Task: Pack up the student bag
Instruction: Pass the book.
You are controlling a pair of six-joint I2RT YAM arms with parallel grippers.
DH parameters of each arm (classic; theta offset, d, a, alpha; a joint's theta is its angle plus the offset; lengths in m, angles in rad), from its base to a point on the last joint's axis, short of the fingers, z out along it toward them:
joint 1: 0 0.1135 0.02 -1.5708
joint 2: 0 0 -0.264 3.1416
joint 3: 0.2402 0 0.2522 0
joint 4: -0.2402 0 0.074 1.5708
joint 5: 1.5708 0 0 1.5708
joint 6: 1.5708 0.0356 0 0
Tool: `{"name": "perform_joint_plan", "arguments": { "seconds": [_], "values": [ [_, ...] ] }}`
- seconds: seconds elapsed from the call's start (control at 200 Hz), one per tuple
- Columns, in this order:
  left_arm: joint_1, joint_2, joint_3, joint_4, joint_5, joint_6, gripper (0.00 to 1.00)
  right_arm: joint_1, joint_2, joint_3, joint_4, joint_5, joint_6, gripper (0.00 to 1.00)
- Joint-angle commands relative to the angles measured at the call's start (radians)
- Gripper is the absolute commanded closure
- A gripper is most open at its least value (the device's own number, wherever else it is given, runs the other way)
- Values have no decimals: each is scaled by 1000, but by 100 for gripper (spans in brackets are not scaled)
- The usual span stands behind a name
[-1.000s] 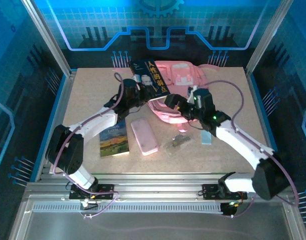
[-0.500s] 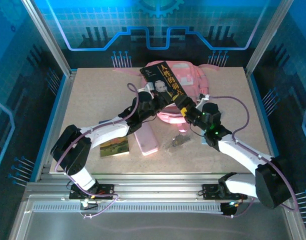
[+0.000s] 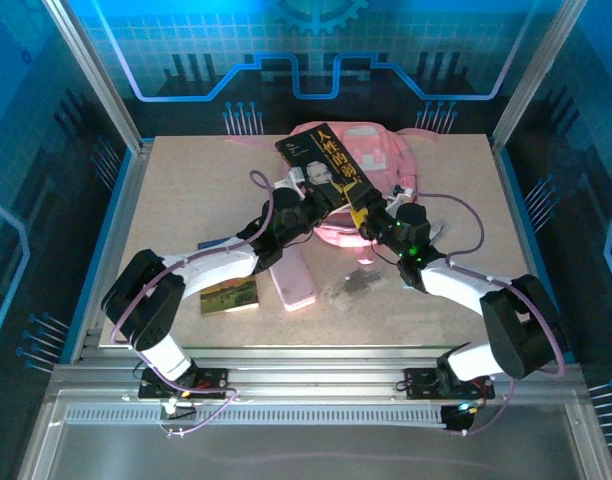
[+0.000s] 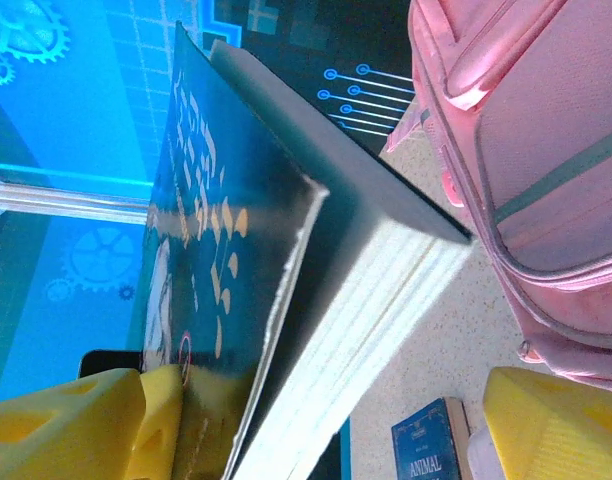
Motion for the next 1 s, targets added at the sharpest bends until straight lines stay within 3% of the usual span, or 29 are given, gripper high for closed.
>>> {"name": "perform_joint_plan", "arguments": {
  "seconds": [0.0, 0.235, 0.32, 0.35, 0.38, 0.505, 0.595, 0.825, 0.995],
  "values": [
    [-9, -28, -4, 135, -1, -4, 100, 8, 14, 16, 124, 31, 15, 17],
    [-10, -33, -14, 101, 8, -1, 100, -3, 28, 47, 129, 23, -12, 71],
    [-10, -35, 3, 53, 40, 37, 100, -19, 20, 49, 109, 7, -21, 100],
    [-5, -37, 12, 23, 57, 62, 100, -29, 12, 50, 97, -2, -31, 100],
    [-2, -42, 20, -11, 80, 89, 93, -39, 0, 46, 80, -8, -41, 100],
    [13, -72, 52, -171, 141, 250, 50, -105, -81, 24, -53, -32, -95, 100],
    [26, -78, 122, -348, 199, 410, 37, -169, -159, 8, -173, -56, -153, 100],
    [72, 52, 417, -795, 245, 892, 35, -361, -387, -29, -488, -106, -312, 100],
    [111, 221, 632, -1018, 276, 1153, 34, -524, -526, -44, -675, -164, -371, 100]
  ]
}}
